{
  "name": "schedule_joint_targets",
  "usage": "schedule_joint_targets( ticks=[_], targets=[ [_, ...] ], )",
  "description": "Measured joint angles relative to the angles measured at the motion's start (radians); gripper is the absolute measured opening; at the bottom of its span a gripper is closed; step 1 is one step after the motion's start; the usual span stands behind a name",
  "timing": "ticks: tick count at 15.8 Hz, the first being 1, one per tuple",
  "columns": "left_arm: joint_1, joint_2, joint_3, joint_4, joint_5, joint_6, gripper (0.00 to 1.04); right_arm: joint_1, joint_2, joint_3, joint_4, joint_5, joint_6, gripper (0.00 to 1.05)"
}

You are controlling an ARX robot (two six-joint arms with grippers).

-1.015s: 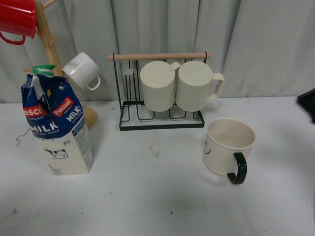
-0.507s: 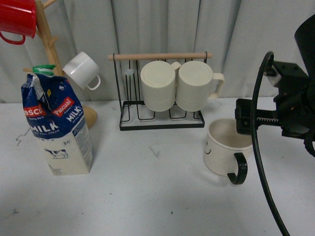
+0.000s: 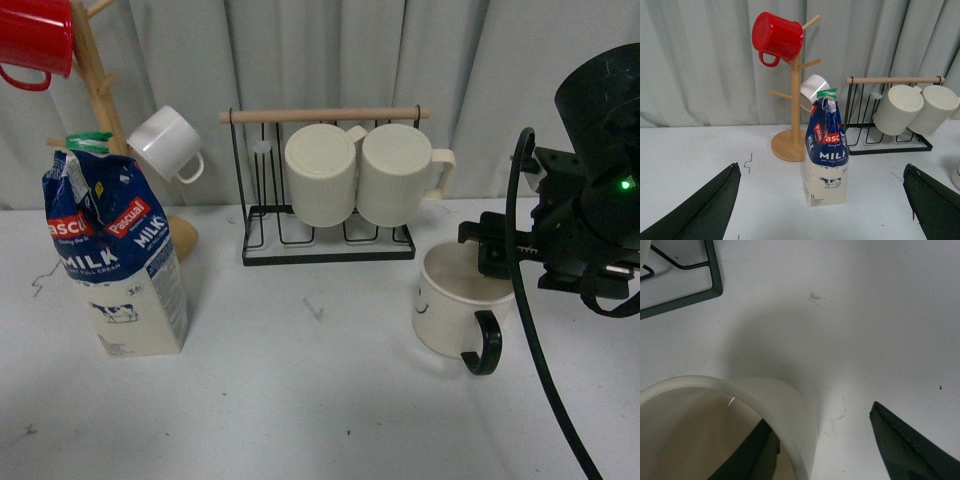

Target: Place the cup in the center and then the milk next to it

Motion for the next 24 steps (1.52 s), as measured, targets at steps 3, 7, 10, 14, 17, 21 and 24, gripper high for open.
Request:
schedule_joint_targets(
  ticks=[3, 7, 10, 14, 17, 21, 24],
  targets=[
    [0.0, 0.0, 0.0, 0.0, 0.0, 0.0, 0.98, 0.0, 0.0, -0.002, 0.014, 0.0, 0.002, 0.28],
    [0.0, 0.0, 0.0, 0.0, 0.0, 0.0, 0.98, 0.007, -0.043, -0.044, 0.023, -0.014, 0.009, 0.03],
    [0.0, 0.0, 0.0, 0.0, 0.0, 0.0, 0.98, 0.064, -0.183, -0.109, 0.016, -0.062, 0.007, 0.03],
    [0.0, 0.0, 0.0, 0.0, 0.0, 0.0, 0.98, 0.166, -0.149, 0.013, -0.109, -0.047, -0.061, 0.03],
    [0.0, 0.0, 0.0, 0.0, 0.0, 0.0, 0.98, 0.211, -0.077, 0.123, -0.19, -0.004, -0.13, 0.03],
    [0.0, 0.0, 0.0, 0.0, 0.0, 0.0, 0.98, 0.268, -0.018, 0.153, -0.211, 0.0, -0.153, 0.03],
    [0.0, 0.0, 0.0, 0.0, 0.0, 0.0, 0.98, 0.273, 0.012, 0.175, -0.21, 0.005, -0.171, 0.03]
  ],
)
